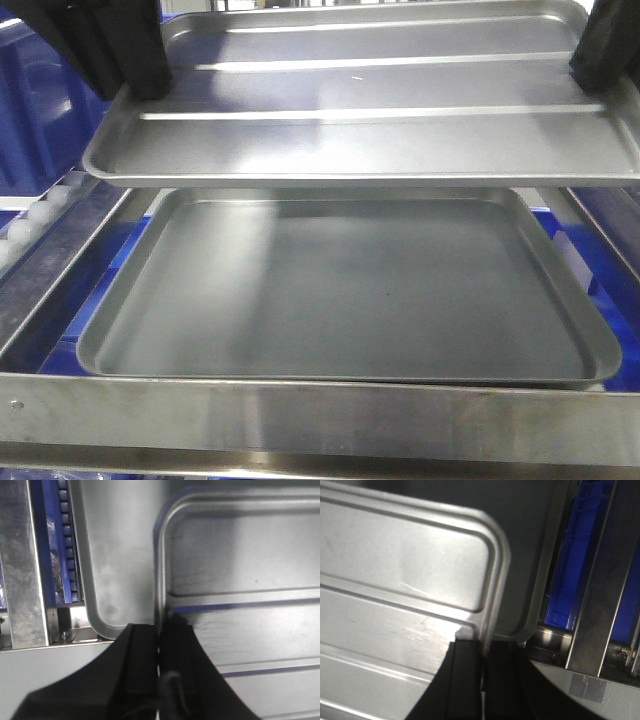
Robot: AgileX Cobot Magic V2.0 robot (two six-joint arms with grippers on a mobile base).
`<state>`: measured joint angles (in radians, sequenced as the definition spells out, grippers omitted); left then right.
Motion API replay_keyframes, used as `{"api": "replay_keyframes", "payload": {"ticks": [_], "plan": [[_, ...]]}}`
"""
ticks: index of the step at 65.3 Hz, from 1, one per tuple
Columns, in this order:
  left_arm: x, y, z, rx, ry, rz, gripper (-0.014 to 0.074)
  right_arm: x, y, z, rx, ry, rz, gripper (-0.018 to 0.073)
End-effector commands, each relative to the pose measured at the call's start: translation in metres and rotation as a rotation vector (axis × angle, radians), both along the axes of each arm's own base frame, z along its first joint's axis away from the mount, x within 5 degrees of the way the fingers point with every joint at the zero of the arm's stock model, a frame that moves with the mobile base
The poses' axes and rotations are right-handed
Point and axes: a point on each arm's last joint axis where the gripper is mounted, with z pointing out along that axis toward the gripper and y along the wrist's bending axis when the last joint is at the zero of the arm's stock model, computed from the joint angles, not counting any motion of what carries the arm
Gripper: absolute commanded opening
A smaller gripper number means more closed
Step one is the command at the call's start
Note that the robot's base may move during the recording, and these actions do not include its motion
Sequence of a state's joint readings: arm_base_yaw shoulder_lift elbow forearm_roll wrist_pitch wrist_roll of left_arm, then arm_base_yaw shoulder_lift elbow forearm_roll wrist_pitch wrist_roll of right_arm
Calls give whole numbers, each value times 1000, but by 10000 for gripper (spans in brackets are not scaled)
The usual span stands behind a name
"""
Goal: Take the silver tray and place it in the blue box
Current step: 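Hold the lifted silver tray level with both grippers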
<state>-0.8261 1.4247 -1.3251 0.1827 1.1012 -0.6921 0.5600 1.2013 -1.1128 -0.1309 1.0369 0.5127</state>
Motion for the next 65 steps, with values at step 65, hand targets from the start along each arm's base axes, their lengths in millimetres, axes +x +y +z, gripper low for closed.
{"api": "replay_keyframes", "payload": {"ticks": [65], "plan": [[-2, 13, 17, 58, -64, 10, -105, -1, -12, 14, -76, -71, -2, 56]]}}
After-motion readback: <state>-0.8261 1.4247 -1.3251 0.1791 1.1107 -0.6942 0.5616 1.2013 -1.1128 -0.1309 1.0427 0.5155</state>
